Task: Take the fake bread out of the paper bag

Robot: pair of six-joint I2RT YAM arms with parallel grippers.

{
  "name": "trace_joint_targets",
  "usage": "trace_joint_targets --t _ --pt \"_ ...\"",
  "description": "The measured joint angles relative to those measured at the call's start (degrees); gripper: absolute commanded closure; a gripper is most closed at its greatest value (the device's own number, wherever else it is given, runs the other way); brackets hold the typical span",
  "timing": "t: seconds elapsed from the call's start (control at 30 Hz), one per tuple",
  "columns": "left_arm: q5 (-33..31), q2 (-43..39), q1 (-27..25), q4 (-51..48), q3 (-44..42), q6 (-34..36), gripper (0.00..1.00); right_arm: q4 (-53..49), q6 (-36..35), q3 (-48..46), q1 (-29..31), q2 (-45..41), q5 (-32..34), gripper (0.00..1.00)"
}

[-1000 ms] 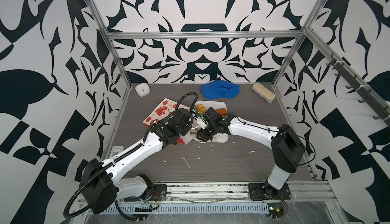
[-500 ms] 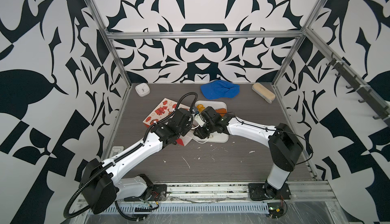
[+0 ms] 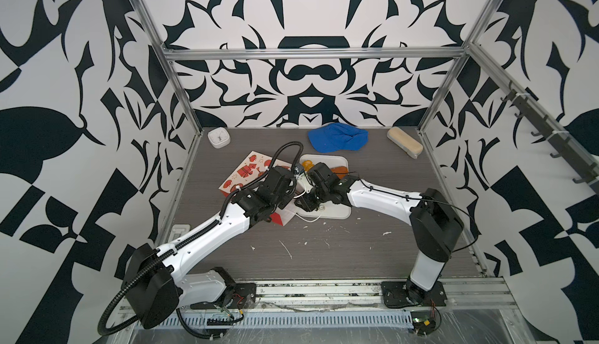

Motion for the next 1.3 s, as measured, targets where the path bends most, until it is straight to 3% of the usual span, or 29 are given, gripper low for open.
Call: trace_joint_targets --t 0.2,0.6,0.93,1.3 --pt "0.20 0.00 0.04 -0.02 0.00 -0.04 0.87 0.33 -0.04 0.76 -0.02 3.45 -2.45 0.56" --pt "0.33 0.00 0.04 -0.02 0.00 -0.28 0.87 0.70 0.04 0.92 -0.09 3.54 -3.41 0.73" --pt "0.28 -0.37 -0.02 -0.13 -0.87 -0.42 0.87 -2.32 1.51 0.61 -0.59 -3.39 -2.51 0.76" --pt "-1.46 -0.39 -0.02 0.17 -0.87 -0.76 0.88 -10.73 3.04 1.73 -2.45 -5.51 -4.35 0.79"
